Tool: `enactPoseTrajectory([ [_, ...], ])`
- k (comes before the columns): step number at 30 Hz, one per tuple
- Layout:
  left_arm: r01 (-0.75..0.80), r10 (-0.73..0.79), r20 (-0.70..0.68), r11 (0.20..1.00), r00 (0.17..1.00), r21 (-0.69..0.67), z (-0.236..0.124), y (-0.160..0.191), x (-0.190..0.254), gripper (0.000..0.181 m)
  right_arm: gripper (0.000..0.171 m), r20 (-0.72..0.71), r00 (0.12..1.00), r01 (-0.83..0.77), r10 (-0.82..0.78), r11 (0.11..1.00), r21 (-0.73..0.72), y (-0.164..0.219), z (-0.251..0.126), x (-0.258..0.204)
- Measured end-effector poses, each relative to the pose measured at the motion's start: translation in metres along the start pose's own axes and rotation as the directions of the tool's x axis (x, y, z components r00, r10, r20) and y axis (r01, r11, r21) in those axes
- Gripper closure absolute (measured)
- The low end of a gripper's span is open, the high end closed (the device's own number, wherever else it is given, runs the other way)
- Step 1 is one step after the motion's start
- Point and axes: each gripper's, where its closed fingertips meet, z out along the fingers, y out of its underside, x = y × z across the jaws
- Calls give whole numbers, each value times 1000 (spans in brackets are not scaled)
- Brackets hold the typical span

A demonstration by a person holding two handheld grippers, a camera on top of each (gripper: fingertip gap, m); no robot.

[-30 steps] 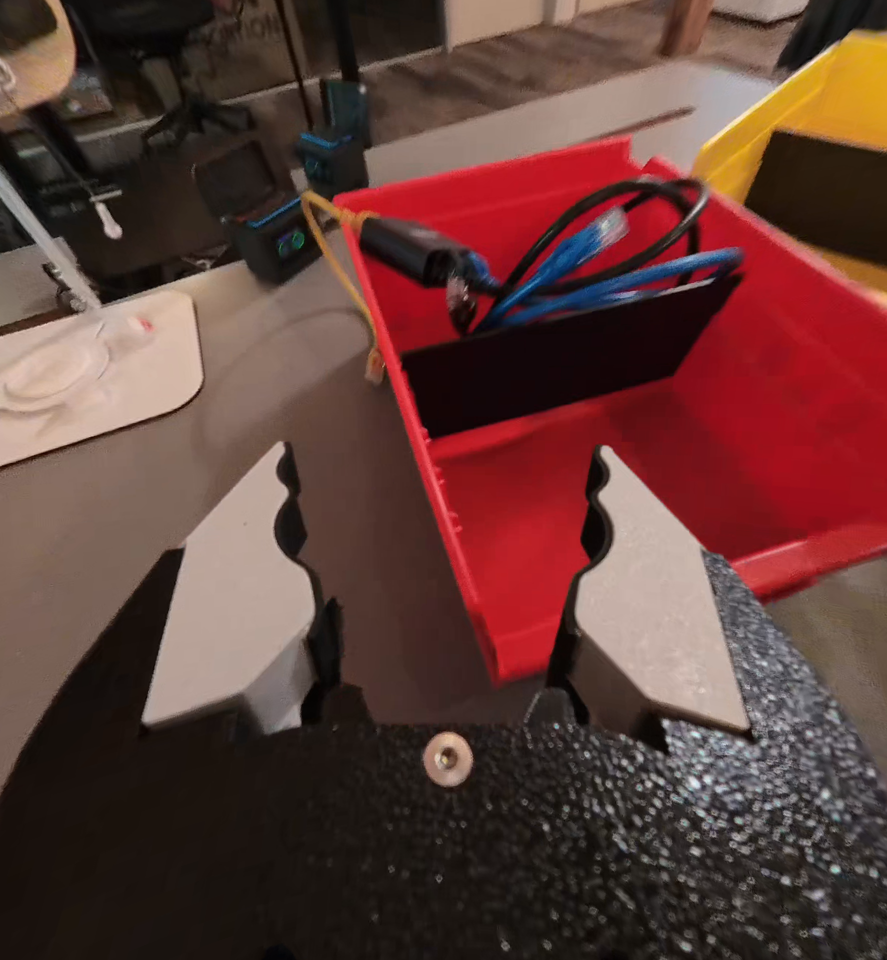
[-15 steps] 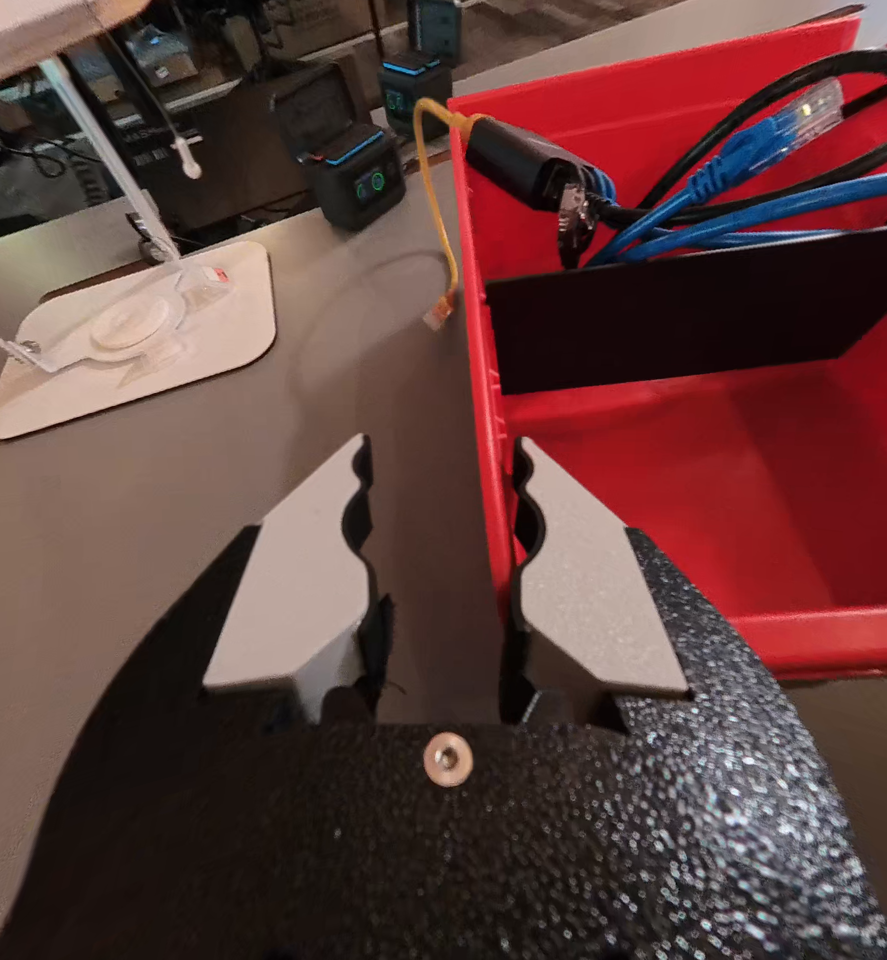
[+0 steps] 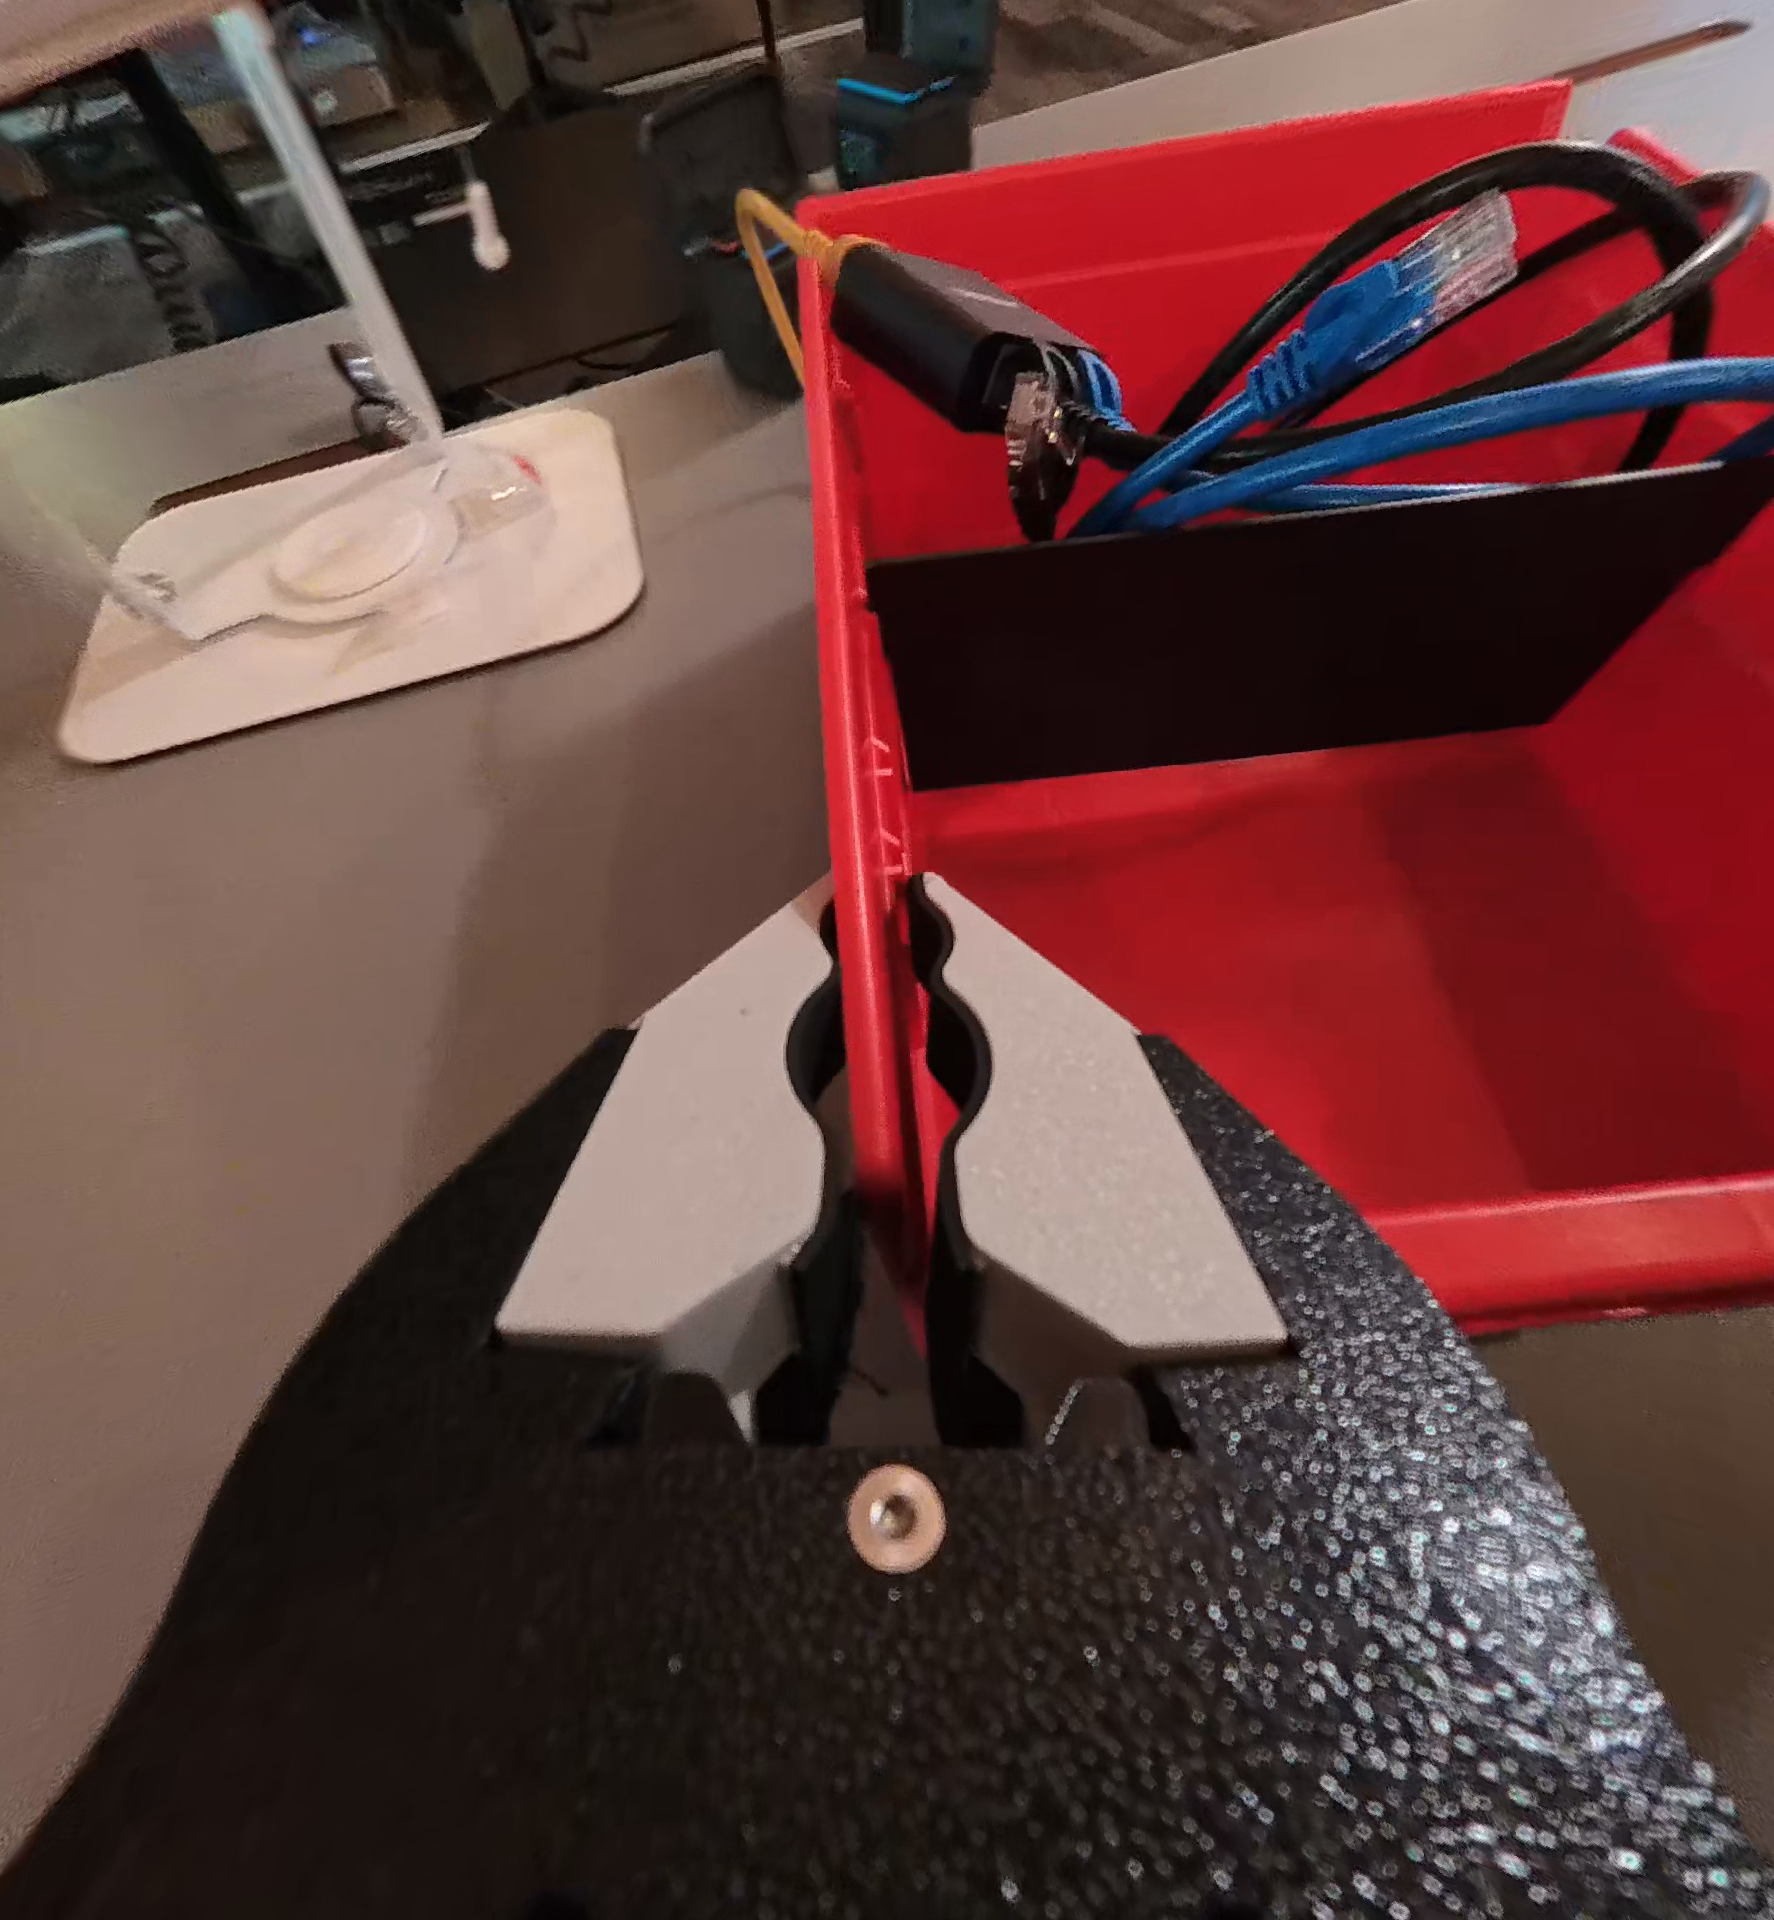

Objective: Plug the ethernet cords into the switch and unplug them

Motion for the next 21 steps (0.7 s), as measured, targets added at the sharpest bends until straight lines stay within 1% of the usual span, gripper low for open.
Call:
enactPoseTrajectory([
  [3, 7, -7, 39, 1000, 999, -10, -13, 10, -25, 174, 168, 15, 999, 35, -35, 999, 4, 0, 0, 2],
  [8, 79, -78, 110, 997, 991, -7, -32, 25, -68, 174, 167, 13, 997, 81, -80, 997, -12, 5, -7, 5],
  [12, 144, -145, 139, 989, 980, 20, -46, 35, -87, 177, 166, 9, 997, 82, -82, 996, -29, 15, -20, 12],
  [13, 139, -140, 158, 990, 977, 16, -50, 38, -92, 177, 162, -2, 997, 78, -78, 997, -19, 15, -25, 15],
  [14, 138, -138, 173, 990, 975, 13, -53, 40, -97, 177, 152, -18, 997, 73, -73, 997, 0, 13, -31, 19],
  [16, 123, -122, 187, 992, 975, 5, -58, 43, -105, 176, 143, -43, 997, 61, -58, 995, 76, 0, -48, 25],
  [19, 84, -80, 119, 996, 990, -28, -63, 44, -101, 174, 130, -76, 997, 48, -31, 972, 230, -30, -82, 26],
  [20, 82, -78, 96, 996, 992, -35, -65, 42, -100, 170, 126, -91, 996, 48, -24, 960, 277, -39, -93, 22],
  [21, 87, -83, 81, 996, 993, -36, -69, 37, -99, 163, 123, -104, 994, 55, -23, 946, 319, -48, -103, 17],
])
